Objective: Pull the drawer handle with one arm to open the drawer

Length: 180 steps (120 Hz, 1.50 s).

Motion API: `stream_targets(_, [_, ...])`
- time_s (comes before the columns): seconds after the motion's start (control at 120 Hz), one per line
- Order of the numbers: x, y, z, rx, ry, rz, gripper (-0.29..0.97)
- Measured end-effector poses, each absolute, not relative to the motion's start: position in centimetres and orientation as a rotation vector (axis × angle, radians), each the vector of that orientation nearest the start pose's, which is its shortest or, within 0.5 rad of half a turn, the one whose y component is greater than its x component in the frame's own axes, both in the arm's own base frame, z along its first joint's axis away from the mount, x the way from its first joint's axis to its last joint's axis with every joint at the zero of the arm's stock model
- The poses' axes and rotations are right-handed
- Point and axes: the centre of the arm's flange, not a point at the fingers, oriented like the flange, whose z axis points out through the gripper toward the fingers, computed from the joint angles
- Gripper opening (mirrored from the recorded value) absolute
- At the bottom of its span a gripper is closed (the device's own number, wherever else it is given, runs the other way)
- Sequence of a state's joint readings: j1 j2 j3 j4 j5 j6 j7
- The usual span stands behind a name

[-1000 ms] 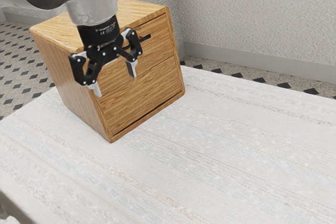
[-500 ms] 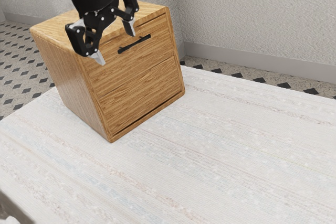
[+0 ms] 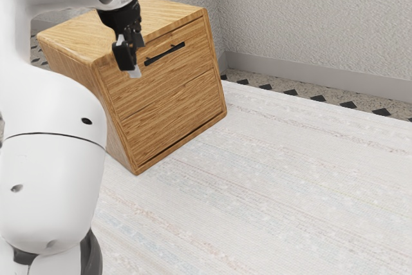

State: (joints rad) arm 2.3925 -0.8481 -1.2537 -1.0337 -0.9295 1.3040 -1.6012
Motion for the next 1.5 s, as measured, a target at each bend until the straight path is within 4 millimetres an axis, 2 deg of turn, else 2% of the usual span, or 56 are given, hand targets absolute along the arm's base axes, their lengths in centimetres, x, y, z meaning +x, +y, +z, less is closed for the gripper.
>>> stream_targets(0.05, [60.0, 7.6, 72.5, 1.370, 2.685, 0.409, 0.65])
stream_targets(0.1, [60.2, 7.9, 72.0, 1.359, 2.687, 0.370, 0.65])
stream_targets(0.283, [60.3, 13.6, 70.5, 1.217, 2.754, 0.320, 0.64])
stream_targets(0.342, [60.7, 14.0, 70.1, 1.196, 2.760, 0.340, 0.64])
stream_targets(0.367, [60.9, 13.2, 70.4, 1.194, 2.755, 0.361, 0.64])
stream_targets(0.392, [60.9, 11.5, 71.0, 1.200, 2.744, 0.392, 0.63])
stream_targets(0.467, [60.7, 4.7, 72.8, 1.221, 2.716, 0.492, 0.63])
stream_targets(0.533, [60.5, 2.3, 73.2, 1.173, 2.730, 0.532, 0.62])
stream_targets(0.567, [60.7, 2.3, 73.0, 1.131, 2.740, 0.534, 0.61])
stream_targets(0.633, [61.7, 4.2, 71.7, 1.010, 2.788, 0.526, 0.62])
stream_targets(0.675, [62.4, 4.5, 70.9, 0.957, 2.809, 0.533, 0.62])
stream_targets(0.767, [63.5, 2.0, 70.8, 0.915, 2.798, 0.558, 0.62])
stream_targets(0.858, [63.8, -1.0, 71.1, 0.879, 2.789, 0.580, 0.63])
stream_targets(0.9, [63.8, -1.8, 71.4, 0.847, 2.792, 0.598, 0.63])
stream_targets(1.167, [64.4, -1.7, 70.4, 0.540, 2.852, 0.677, 0.61])
stream_targets(1.233, [64.8, -2.3, 70.3, 0.498, 2.841, 0.692, 0.60])
stream_targets(1.367, [65.0, -5.4, 70.1, 0.458, 2.809, 0.700, 0.58])
stream_targets(1.5, [64.9, -4.9, 70.4, 0.369, 2.798, 0.701, 0.58])
